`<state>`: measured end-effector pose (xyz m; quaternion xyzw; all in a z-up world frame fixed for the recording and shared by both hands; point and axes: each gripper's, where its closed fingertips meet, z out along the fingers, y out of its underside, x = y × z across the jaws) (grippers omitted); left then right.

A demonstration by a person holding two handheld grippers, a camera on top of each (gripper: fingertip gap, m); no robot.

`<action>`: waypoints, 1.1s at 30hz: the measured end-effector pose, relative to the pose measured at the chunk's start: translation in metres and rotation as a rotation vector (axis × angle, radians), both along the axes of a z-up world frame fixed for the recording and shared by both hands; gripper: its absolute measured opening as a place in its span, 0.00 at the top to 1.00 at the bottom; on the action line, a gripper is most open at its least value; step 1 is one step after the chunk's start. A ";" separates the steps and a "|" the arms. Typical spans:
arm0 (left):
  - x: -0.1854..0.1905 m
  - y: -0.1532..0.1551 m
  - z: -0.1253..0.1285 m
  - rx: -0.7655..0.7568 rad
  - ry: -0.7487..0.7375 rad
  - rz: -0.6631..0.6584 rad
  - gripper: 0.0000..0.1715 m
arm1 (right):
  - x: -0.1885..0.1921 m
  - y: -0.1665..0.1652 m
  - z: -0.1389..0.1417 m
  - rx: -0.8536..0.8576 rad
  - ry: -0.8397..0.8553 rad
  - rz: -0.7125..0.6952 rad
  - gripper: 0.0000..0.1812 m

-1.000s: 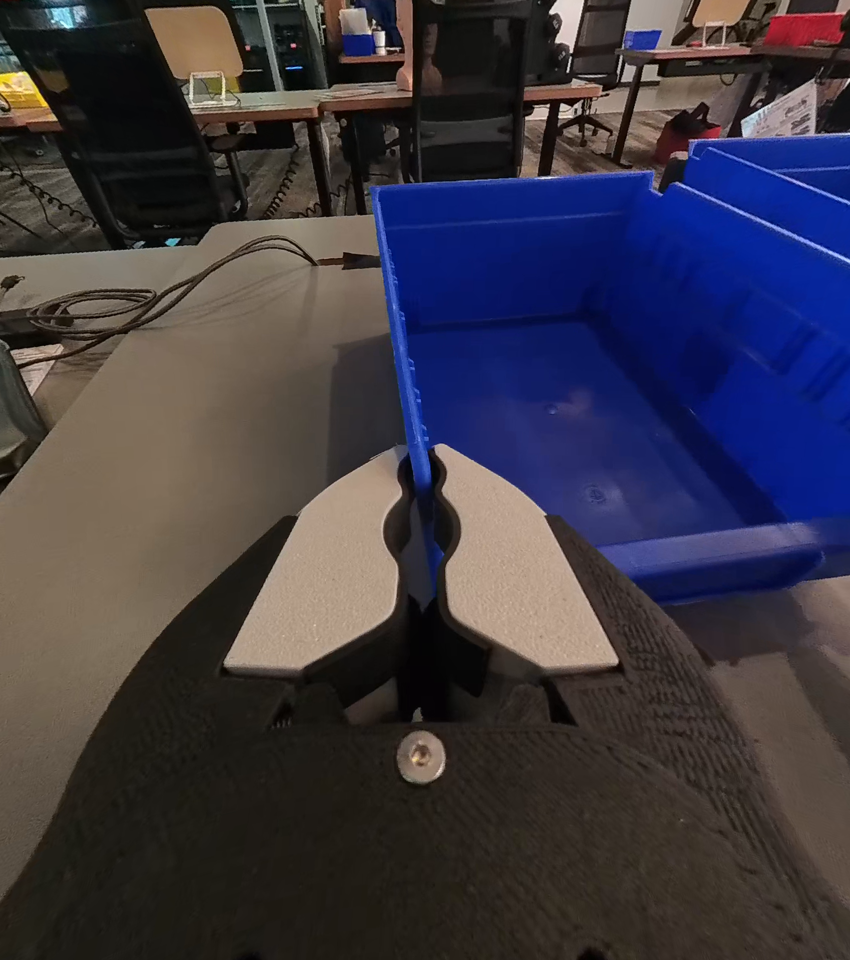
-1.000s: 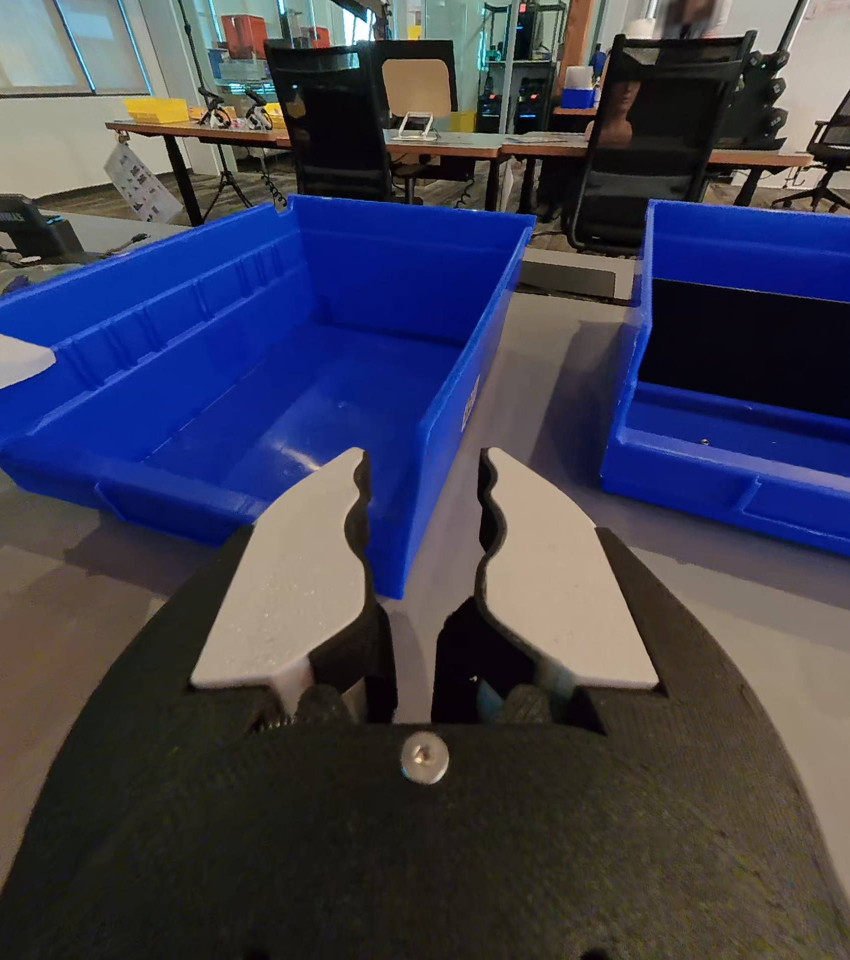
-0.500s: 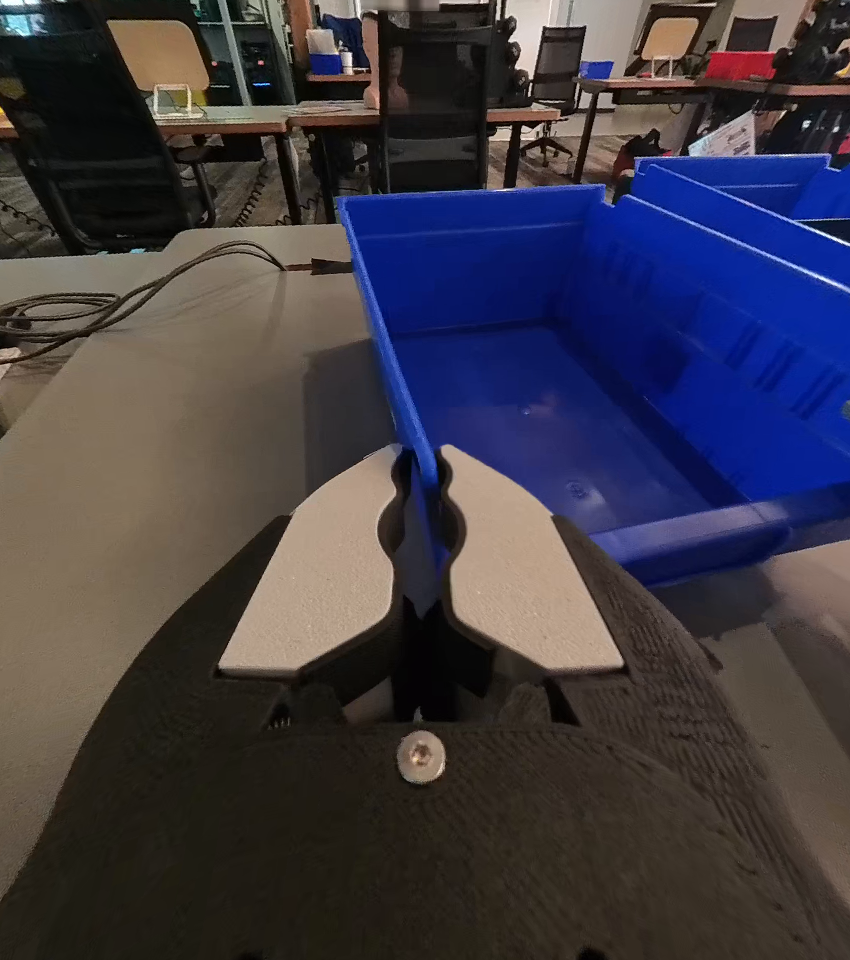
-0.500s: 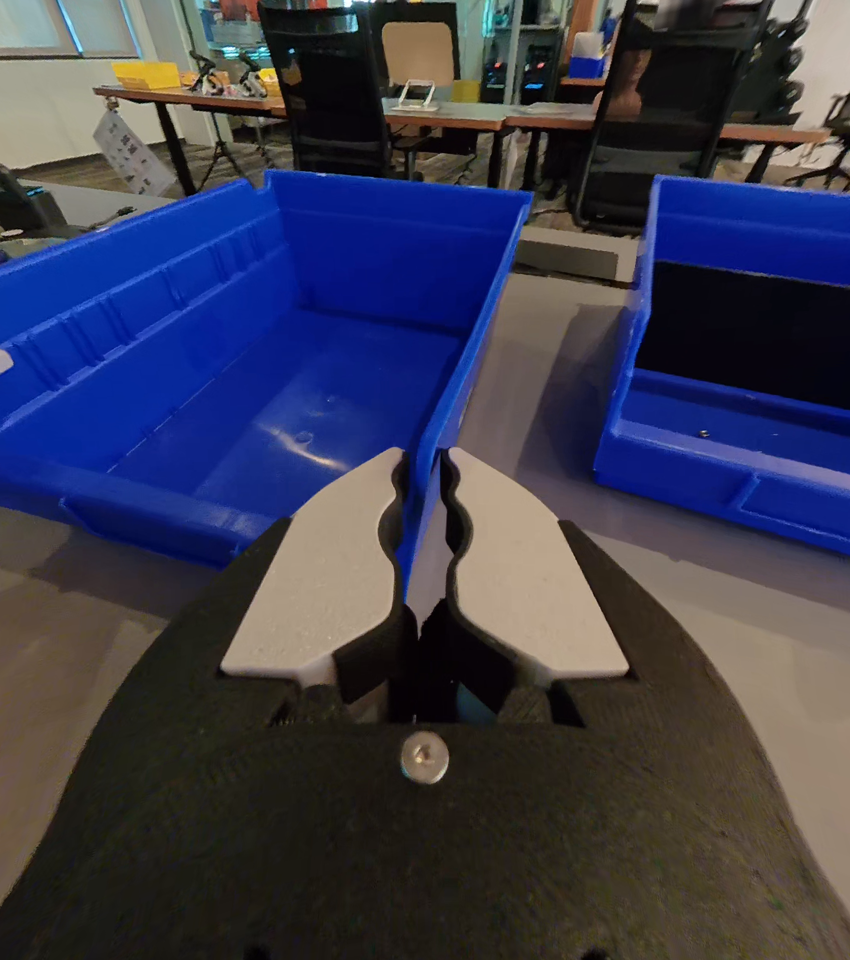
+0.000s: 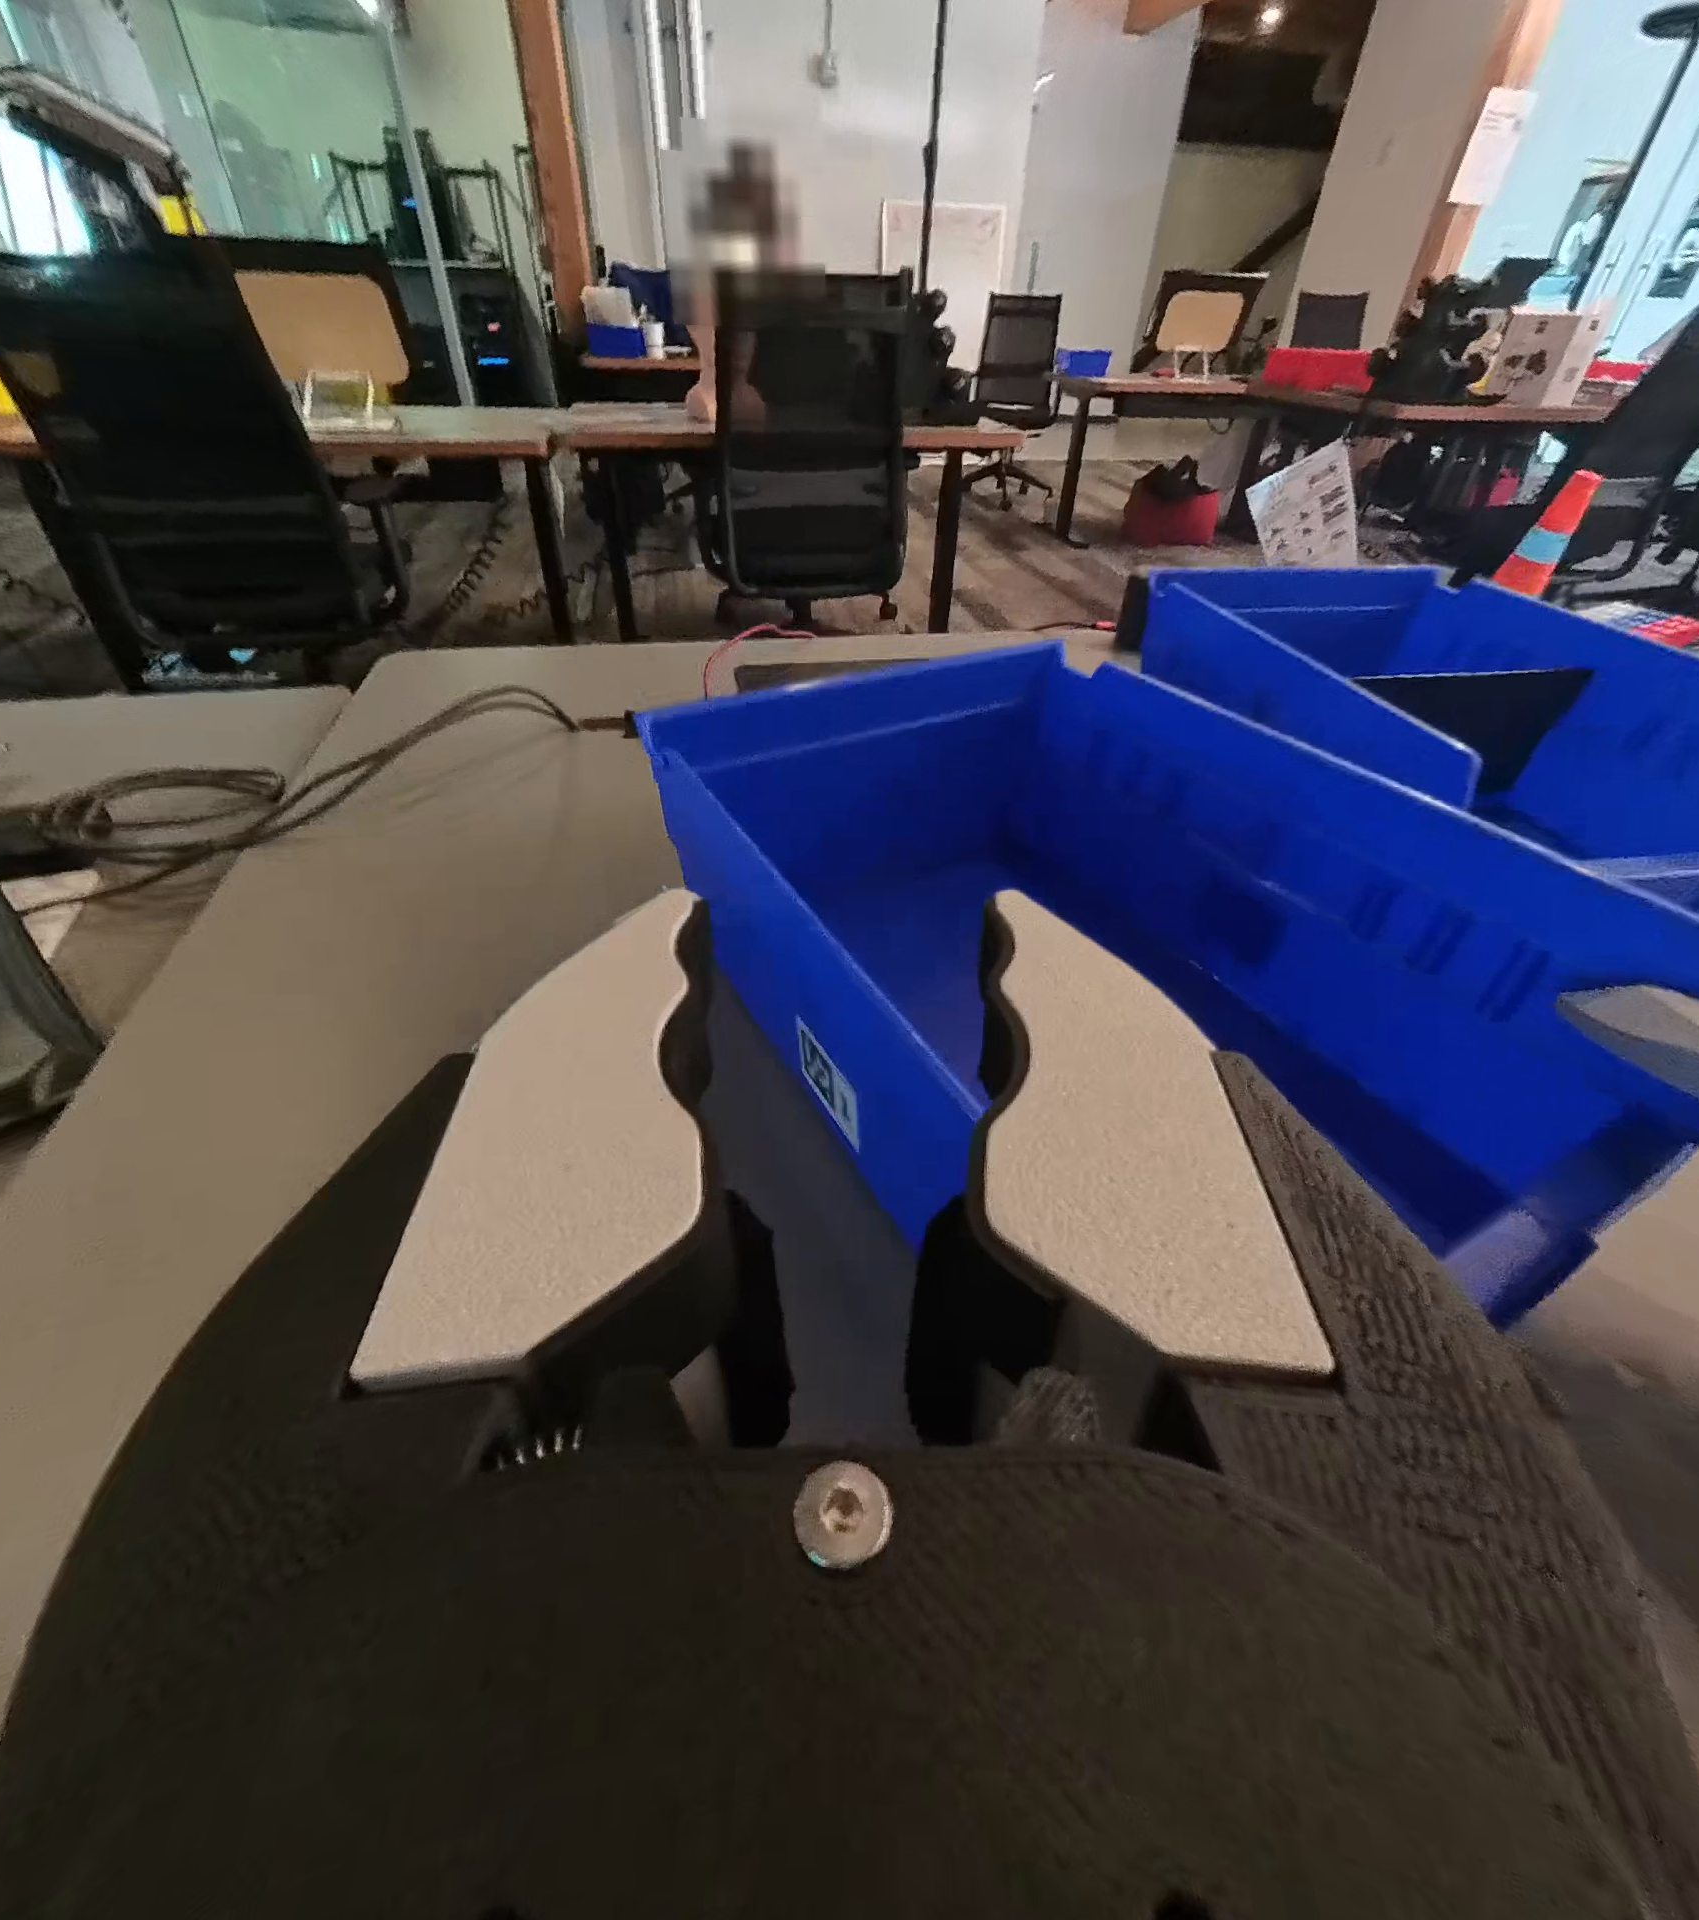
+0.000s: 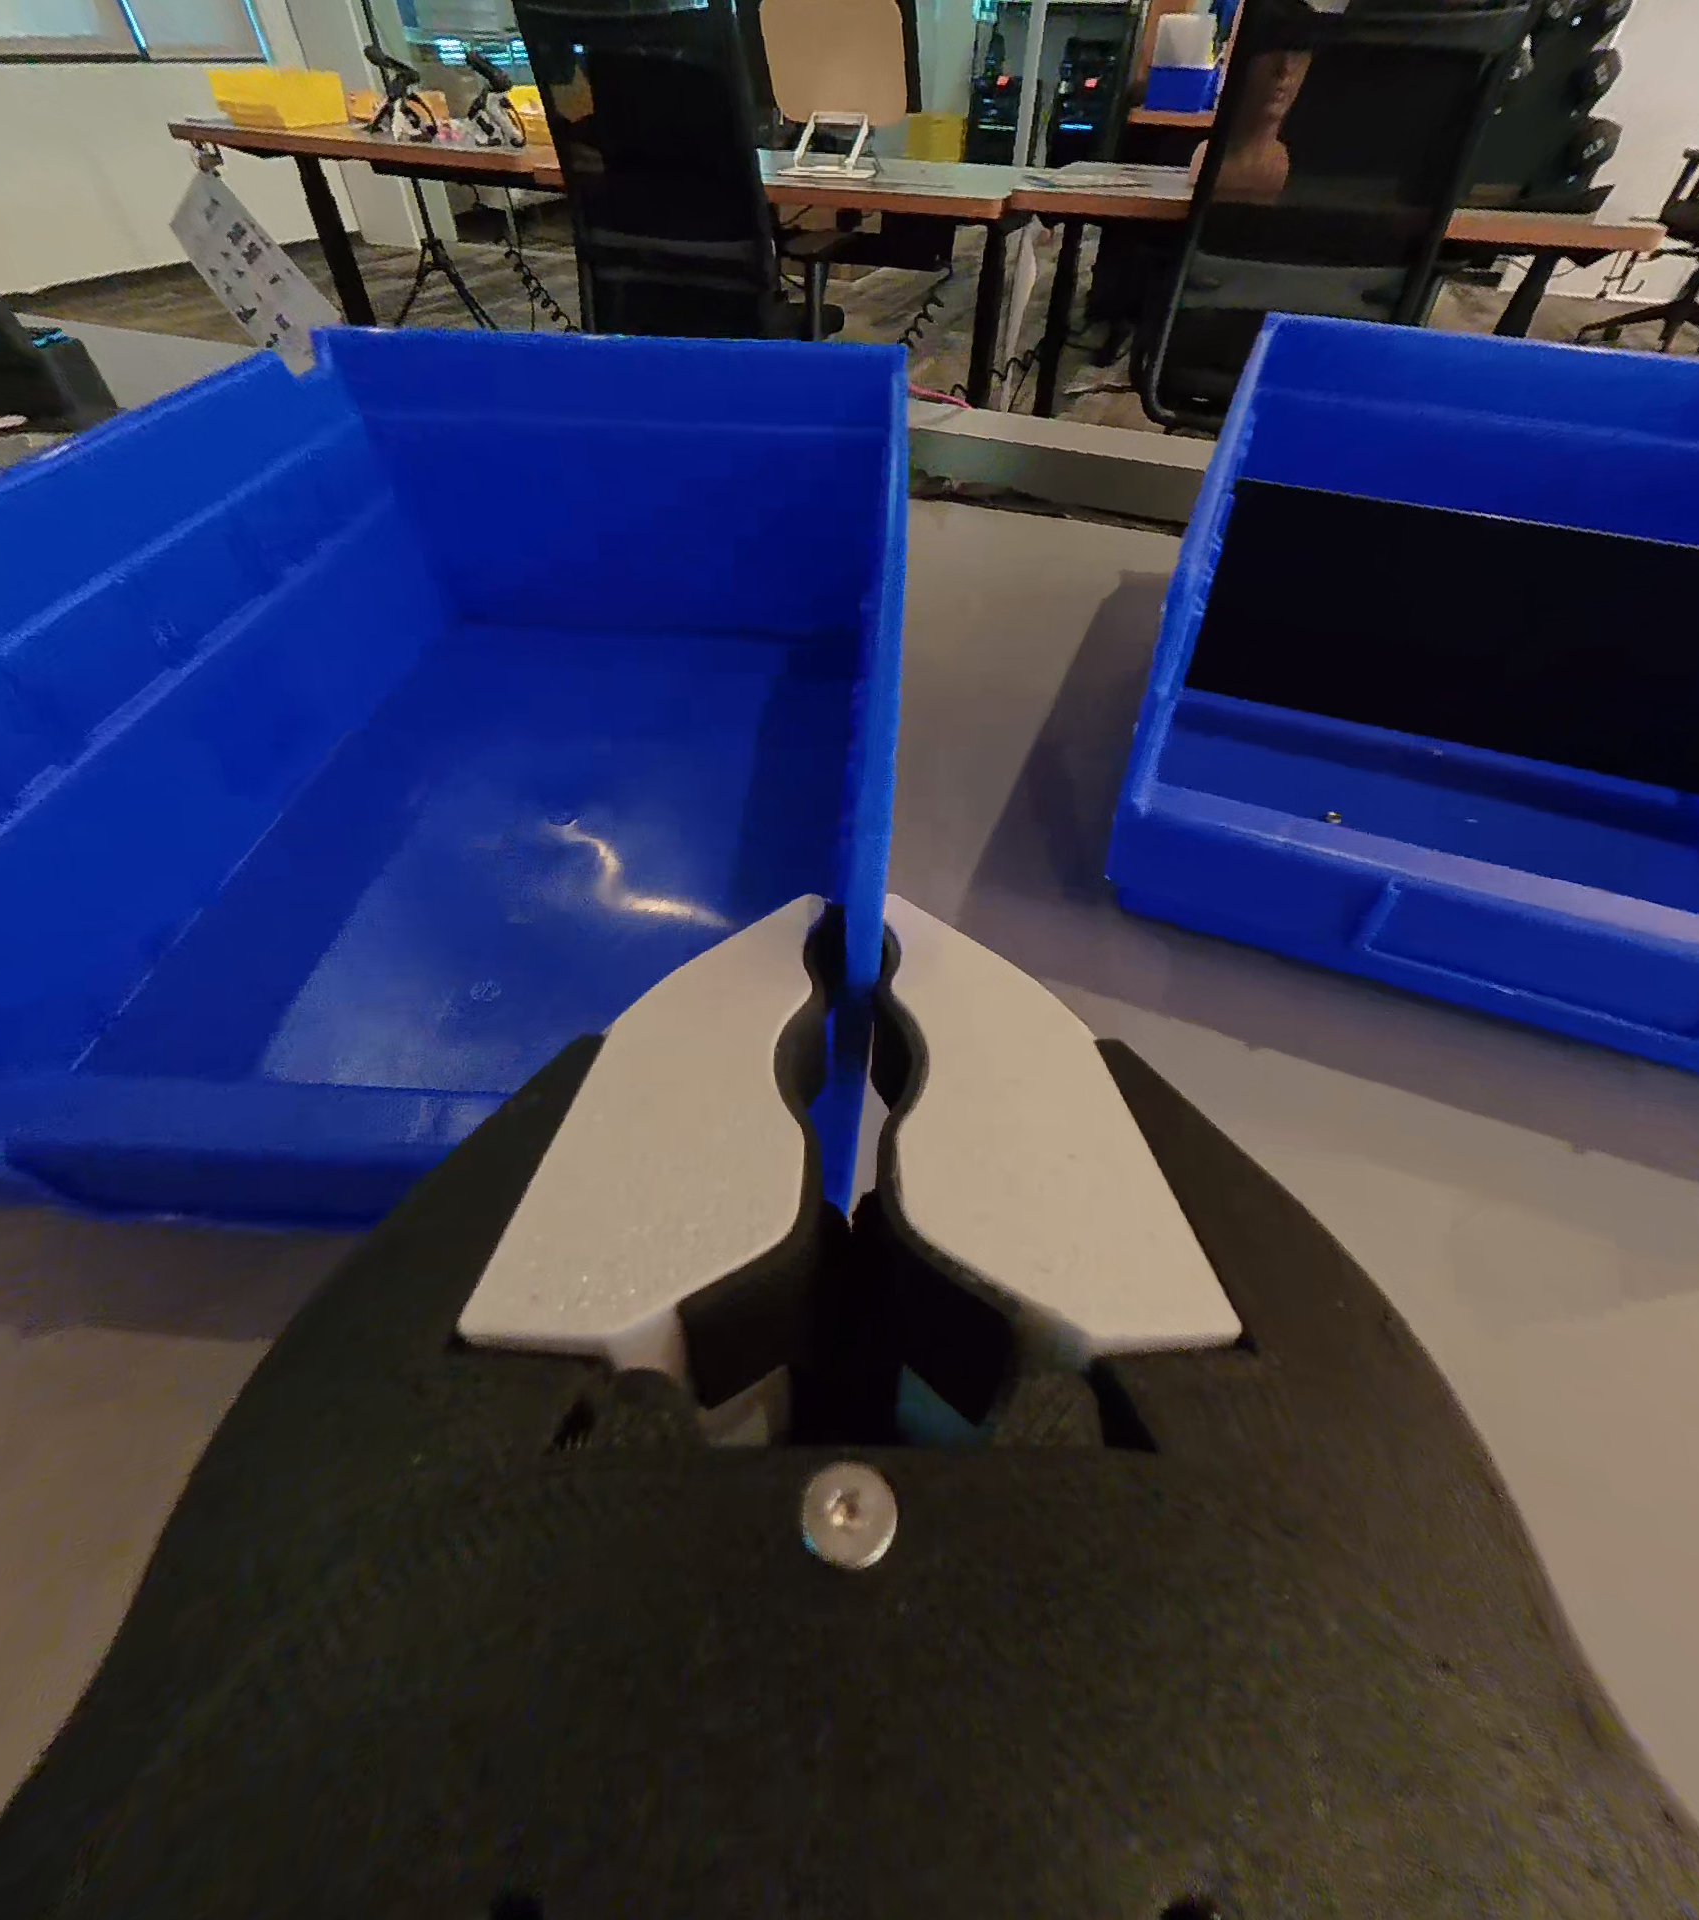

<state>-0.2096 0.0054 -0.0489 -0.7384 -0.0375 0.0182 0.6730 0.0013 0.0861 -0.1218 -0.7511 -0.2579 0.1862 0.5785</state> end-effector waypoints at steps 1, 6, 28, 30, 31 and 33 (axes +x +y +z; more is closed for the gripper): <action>0.001 -0.001 0.005 0.007 0.009 -0.009 0.71 | 0.003 -0.003 0.000 -0.002 0.001 0.000 0.99; -0.004 -0.004 0.025 0.039 0.026 -0.039 0.71 | 0.019 -0.028 0.004 0.011 -0.014 0.010 0.98; -0.004 0.048 0.025 -0.006 0.062 -0.107 0.77 | 0.104 -0.106 0.002 -0.015 0.025 -0.010 0.99; 0.006 0.053 0.019 -0.020 0.066 -0.120 0.76 | 0.112 -0.112 -0.001 -0.019 0.029 -0.029 0.99; 0.012 0.055 0.017 -0.018 0.069 -0.129 0.74 | 0.116 -0.115 -0.002 -0.021 0.035 -0.038 0.99; 0.027 0.060 0.014 -0.020 0.069 -0.160 0.73 | 0.127 -0.122 -0.002 -0.017 0.039 -0.061 0.99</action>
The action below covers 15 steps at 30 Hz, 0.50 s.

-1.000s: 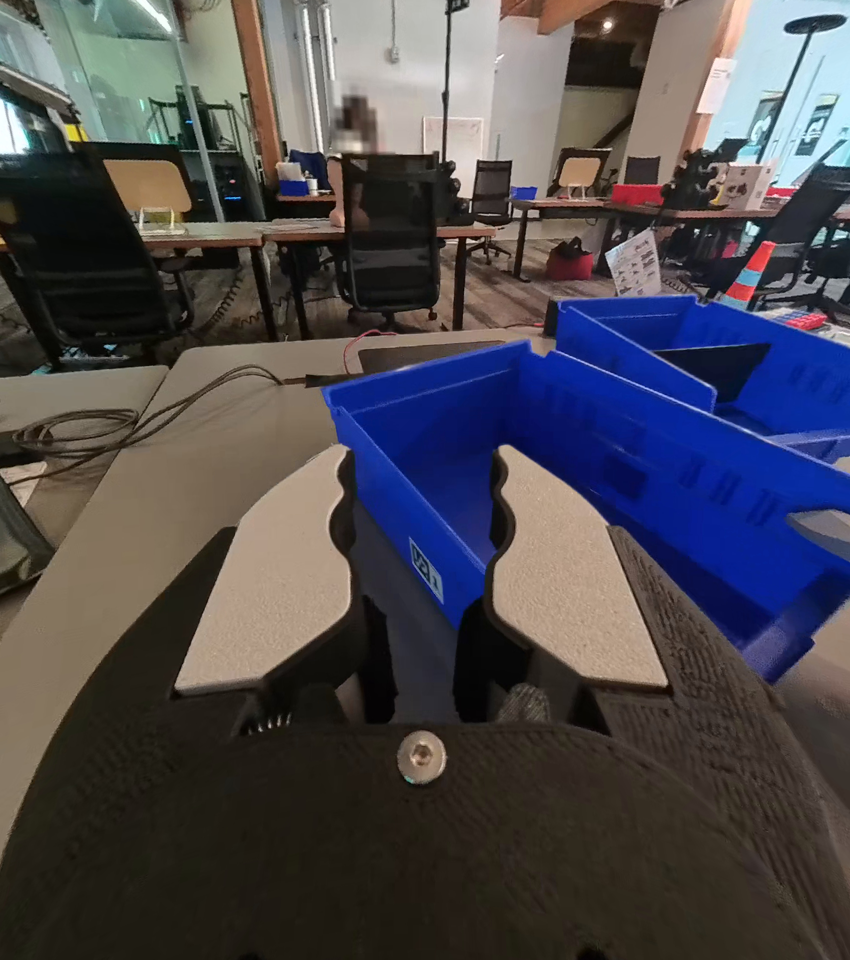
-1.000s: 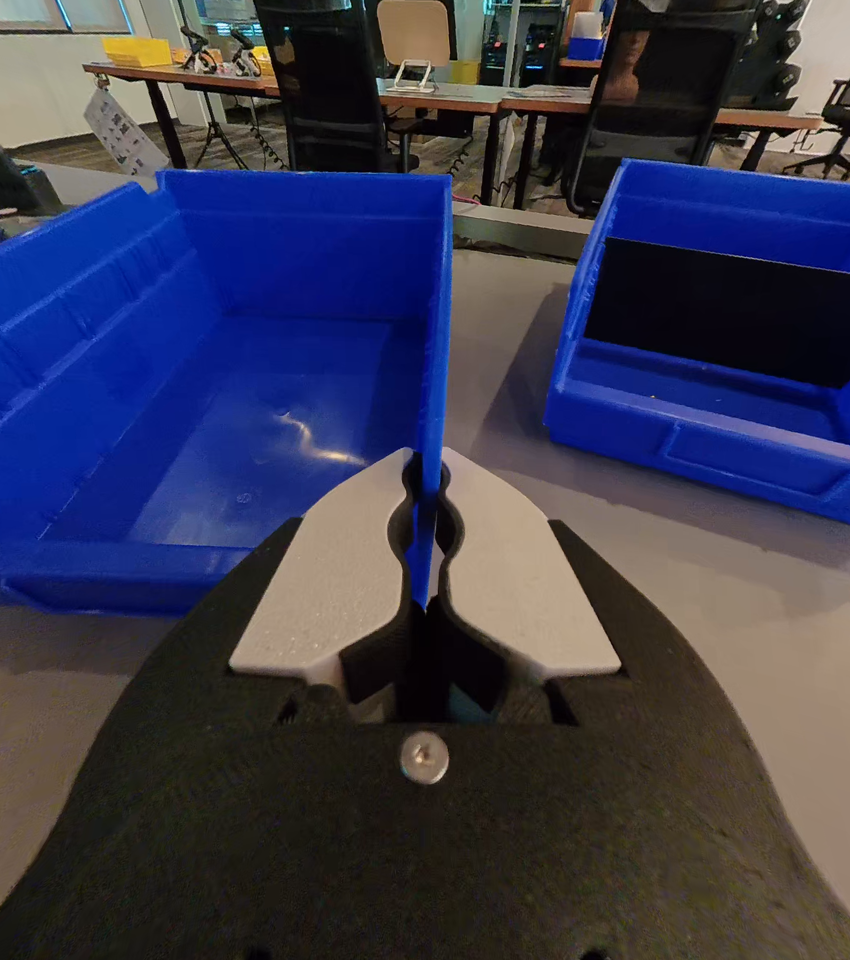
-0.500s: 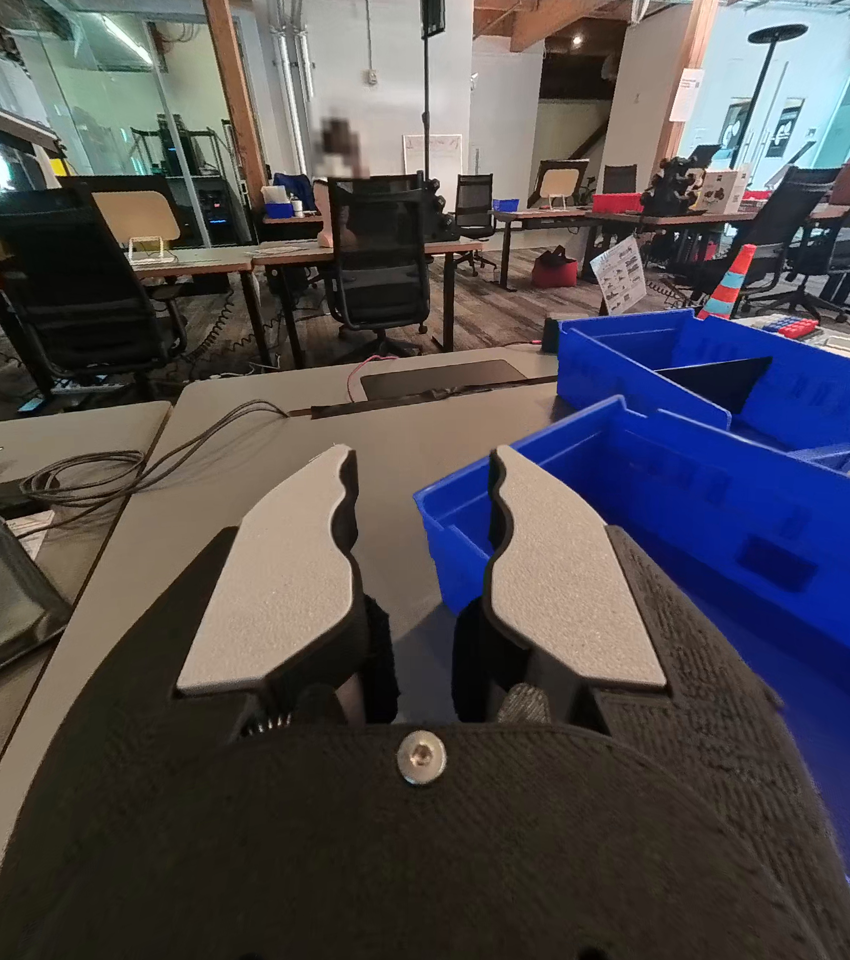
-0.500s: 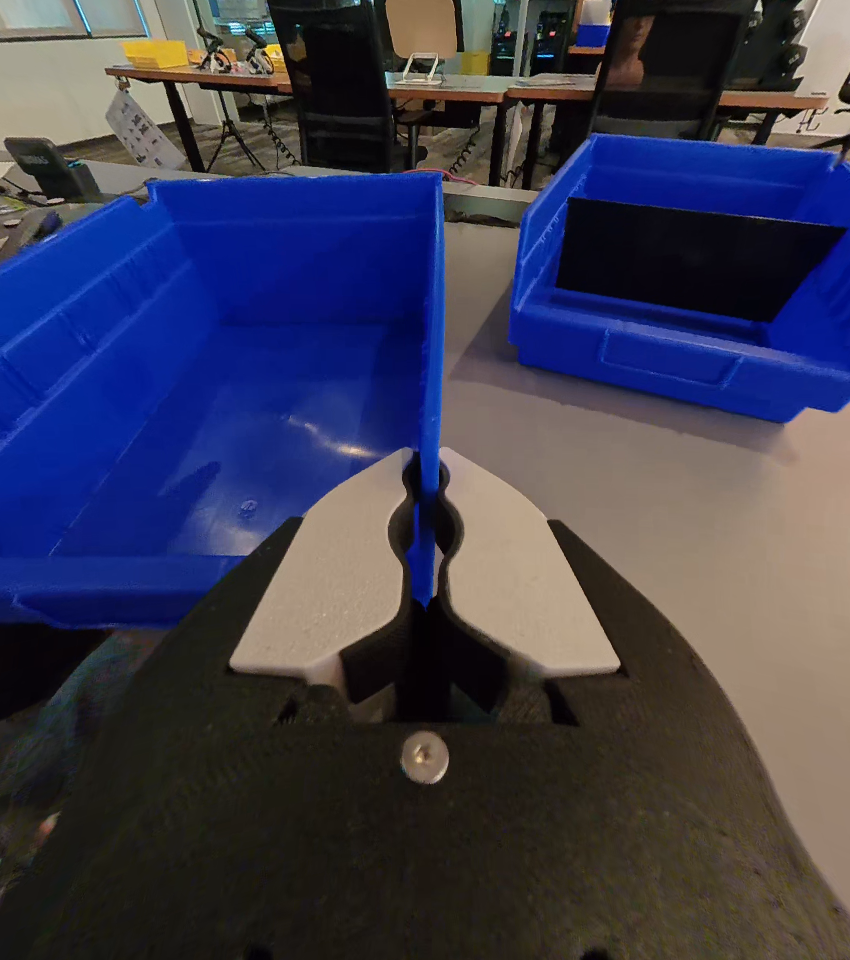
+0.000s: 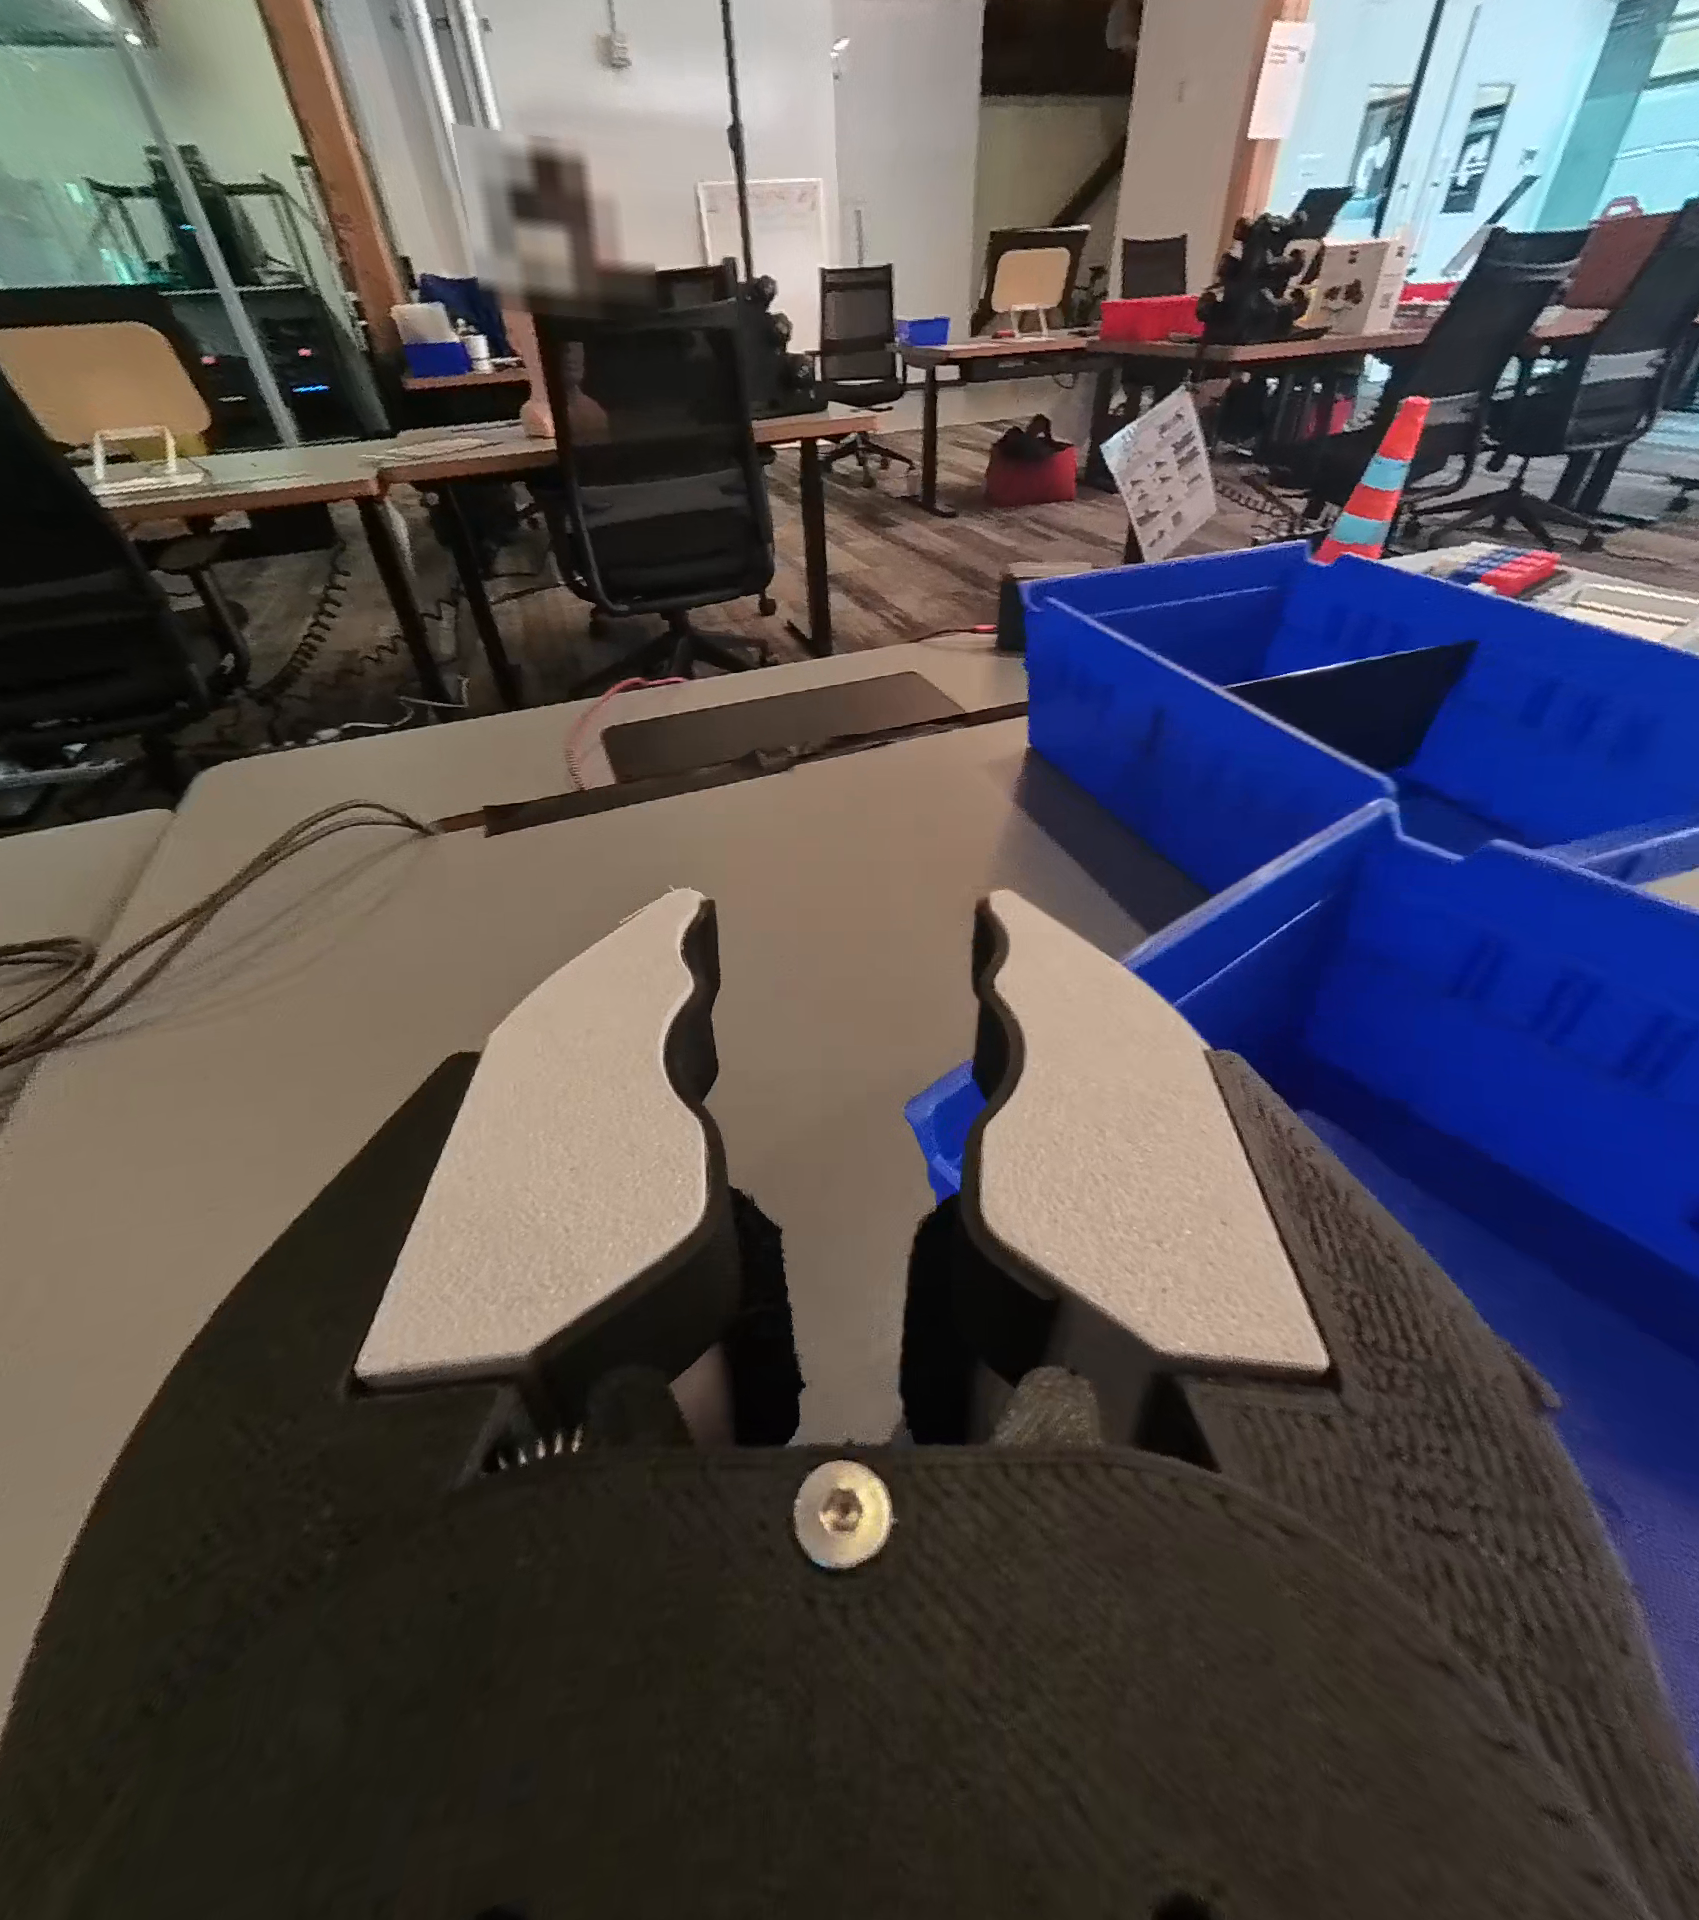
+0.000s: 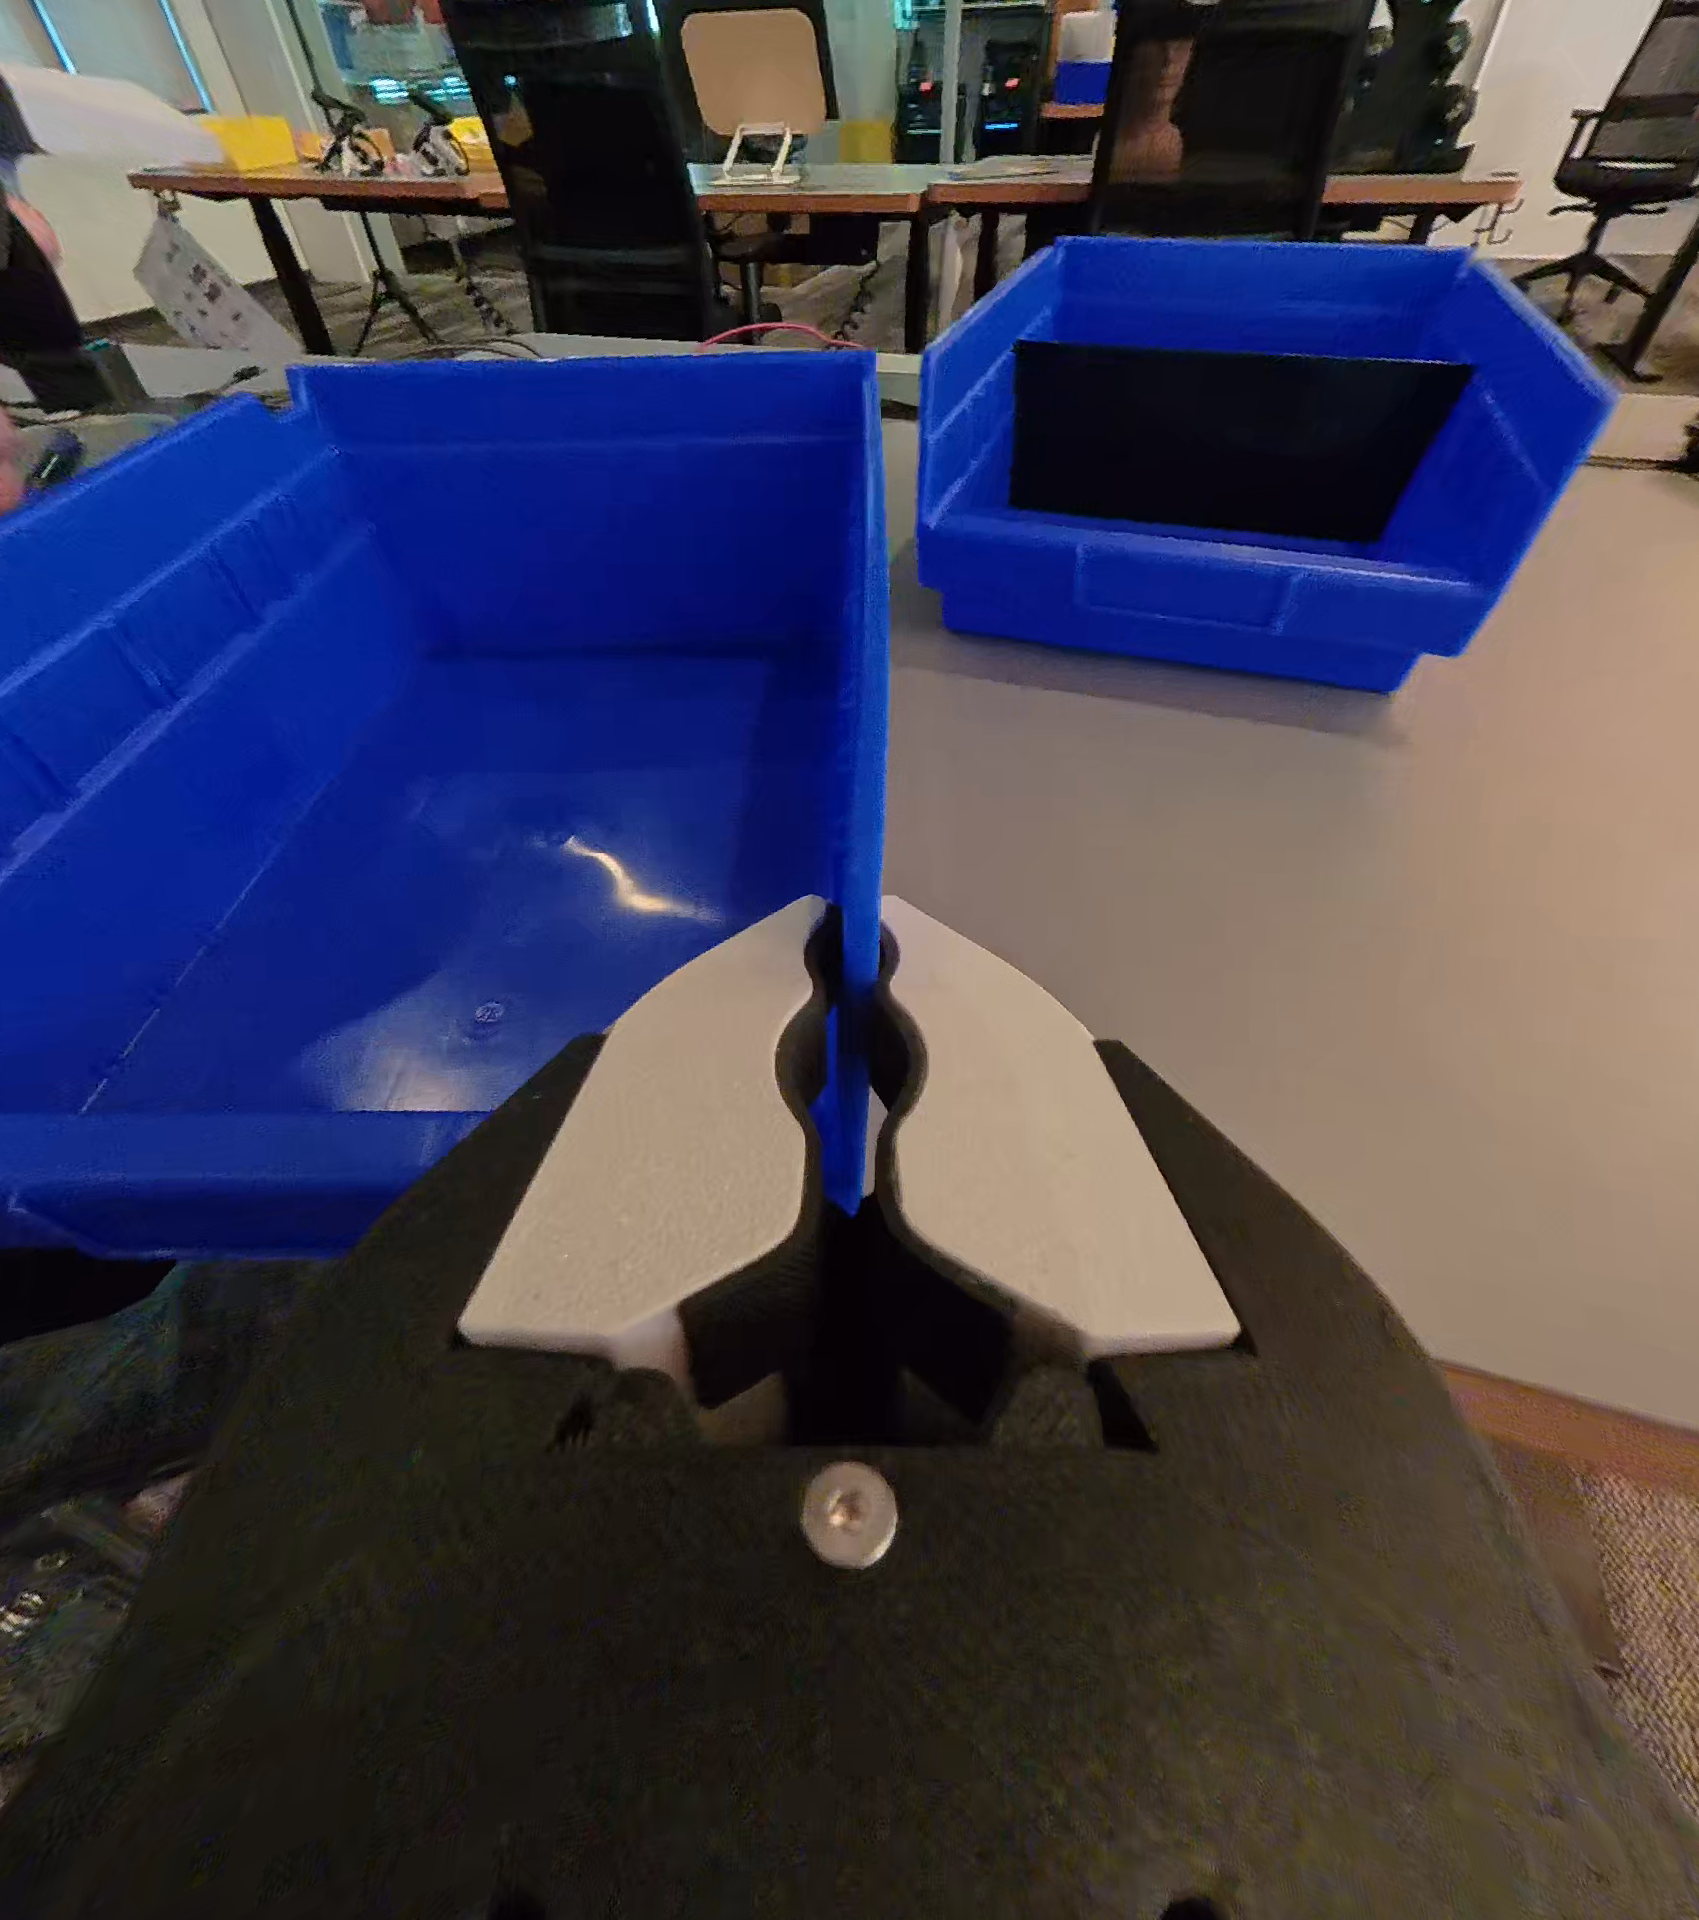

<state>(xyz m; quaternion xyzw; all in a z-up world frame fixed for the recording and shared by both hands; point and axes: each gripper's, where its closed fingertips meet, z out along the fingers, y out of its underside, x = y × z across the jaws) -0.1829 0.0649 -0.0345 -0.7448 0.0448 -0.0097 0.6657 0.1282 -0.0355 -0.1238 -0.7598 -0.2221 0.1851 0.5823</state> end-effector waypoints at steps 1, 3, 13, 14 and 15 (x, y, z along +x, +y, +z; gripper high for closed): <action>0.007 0.003 -0.001 -0.002 -0.002 -0.015 0.72 | 0.006 -0.004 0.000 0.002 0.005 -0.012 0.99; 0.022 0.010 -0.006 -0.019 -0.008 -0.041 0.70 | 0.021 -0.012 0.000 0.005 0.008 -0.037 0.99; 0.093 0.055 -0.022 -0.069 0.006 -0.143 0.69 | 0.088 -0.037 0.003 0.025 0.016 -0.184 0.98; 0.099 0.063 -0.027 -0.084 0.003 -0.149 0.69 | 0.096 -0.037 0.004 0.029 0.022 -0.204 0.99; 0.105 0.070 -0.033 -0.109 -0.003 -0.153 0.69 | 0.105 -0.038 0.004 0.031 0.026 -0.222 0.99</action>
